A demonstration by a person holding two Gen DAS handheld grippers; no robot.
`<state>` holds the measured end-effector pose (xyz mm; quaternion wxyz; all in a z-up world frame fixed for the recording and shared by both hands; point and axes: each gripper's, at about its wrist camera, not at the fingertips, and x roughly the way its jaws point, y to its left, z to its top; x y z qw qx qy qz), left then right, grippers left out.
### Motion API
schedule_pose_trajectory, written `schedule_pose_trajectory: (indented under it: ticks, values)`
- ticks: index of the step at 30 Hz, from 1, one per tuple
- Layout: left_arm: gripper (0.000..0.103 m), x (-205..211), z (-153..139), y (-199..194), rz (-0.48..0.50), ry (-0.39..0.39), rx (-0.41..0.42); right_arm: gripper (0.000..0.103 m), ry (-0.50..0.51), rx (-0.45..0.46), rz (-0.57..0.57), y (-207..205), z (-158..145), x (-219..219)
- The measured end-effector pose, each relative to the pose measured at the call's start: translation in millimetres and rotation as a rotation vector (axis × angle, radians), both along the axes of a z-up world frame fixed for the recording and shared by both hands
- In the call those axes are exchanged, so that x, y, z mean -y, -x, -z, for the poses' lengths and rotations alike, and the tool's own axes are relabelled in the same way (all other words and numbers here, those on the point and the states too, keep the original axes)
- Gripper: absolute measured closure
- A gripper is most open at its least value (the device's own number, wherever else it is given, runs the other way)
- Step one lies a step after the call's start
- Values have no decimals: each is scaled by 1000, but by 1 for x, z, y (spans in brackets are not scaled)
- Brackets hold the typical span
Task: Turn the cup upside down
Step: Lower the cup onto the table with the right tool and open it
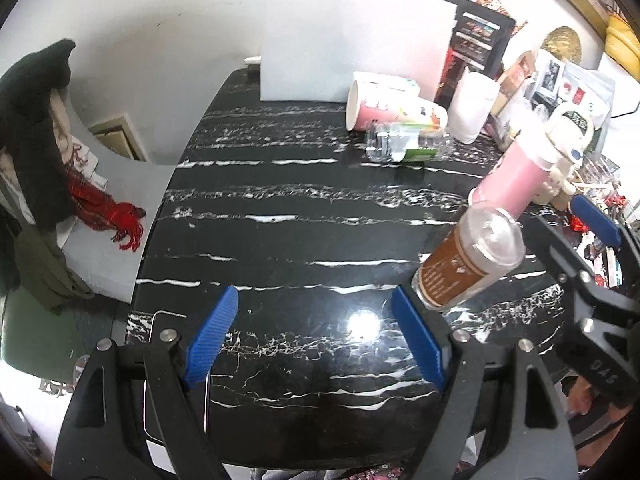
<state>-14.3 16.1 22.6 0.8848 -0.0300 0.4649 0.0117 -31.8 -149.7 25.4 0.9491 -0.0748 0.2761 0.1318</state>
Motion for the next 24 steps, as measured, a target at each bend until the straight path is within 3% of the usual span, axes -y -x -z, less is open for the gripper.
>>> schedule_pose_trajectory:
  ticks: [10,24]
  values:
    - [21,23,-29,11,52,-28,49,16,-12,-90,68,15,-27,28]
    - [18,54,-20,23,133,-61,32,16,36,-197,136,38,-6,48]
